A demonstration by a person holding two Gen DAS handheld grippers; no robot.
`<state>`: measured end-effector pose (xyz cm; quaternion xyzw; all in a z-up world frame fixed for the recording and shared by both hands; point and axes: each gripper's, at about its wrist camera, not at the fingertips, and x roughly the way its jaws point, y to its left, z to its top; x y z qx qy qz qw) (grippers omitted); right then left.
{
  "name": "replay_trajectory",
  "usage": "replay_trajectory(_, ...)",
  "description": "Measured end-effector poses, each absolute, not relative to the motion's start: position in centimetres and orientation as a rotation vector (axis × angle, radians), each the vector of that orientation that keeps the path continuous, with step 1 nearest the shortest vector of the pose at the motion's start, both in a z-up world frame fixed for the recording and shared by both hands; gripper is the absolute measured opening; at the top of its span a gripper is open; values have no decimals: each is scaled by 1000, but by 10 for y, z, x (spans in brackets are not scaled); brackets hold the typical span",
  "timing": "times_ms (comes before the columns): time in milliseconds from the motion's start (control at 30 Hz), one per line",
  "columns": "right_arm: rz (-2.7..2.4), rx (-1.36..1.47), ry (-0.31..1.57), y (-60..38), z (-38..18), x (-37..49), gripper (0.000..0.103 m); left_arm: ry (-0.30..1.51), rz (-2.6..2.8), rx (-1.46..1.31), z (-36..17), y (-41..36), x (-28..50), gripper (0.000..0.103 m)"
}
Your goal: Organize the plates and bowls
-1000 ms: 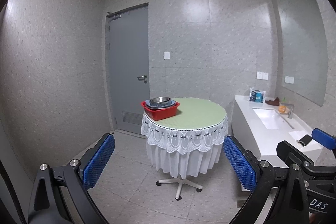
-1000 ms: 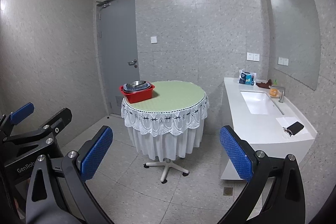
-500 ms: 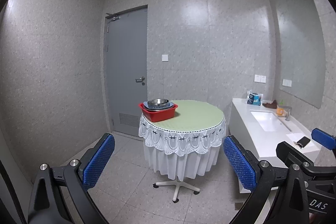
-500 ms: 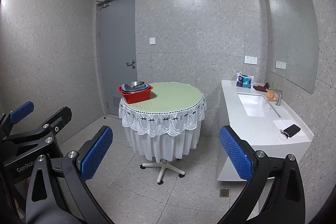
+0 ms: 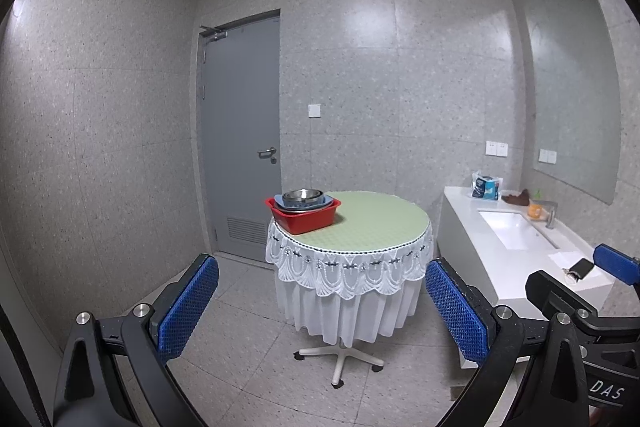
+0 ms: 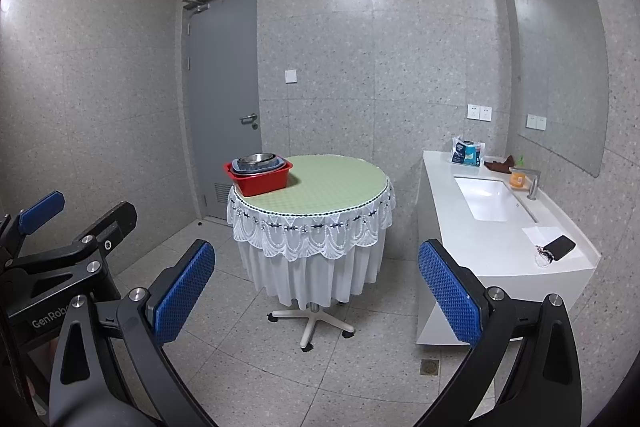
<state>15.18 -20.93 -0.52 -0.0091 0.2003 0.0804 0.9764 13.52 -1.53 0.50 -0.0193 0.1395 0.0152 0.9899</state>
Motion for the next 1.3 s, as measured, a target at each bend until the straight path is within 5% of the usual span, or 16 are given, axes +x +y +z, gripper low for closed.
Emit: replay_trajectory(1300, 159, -17, 412, -210, -9, 157, 103, 269, 34, -36, -5, -28, 137, 102)
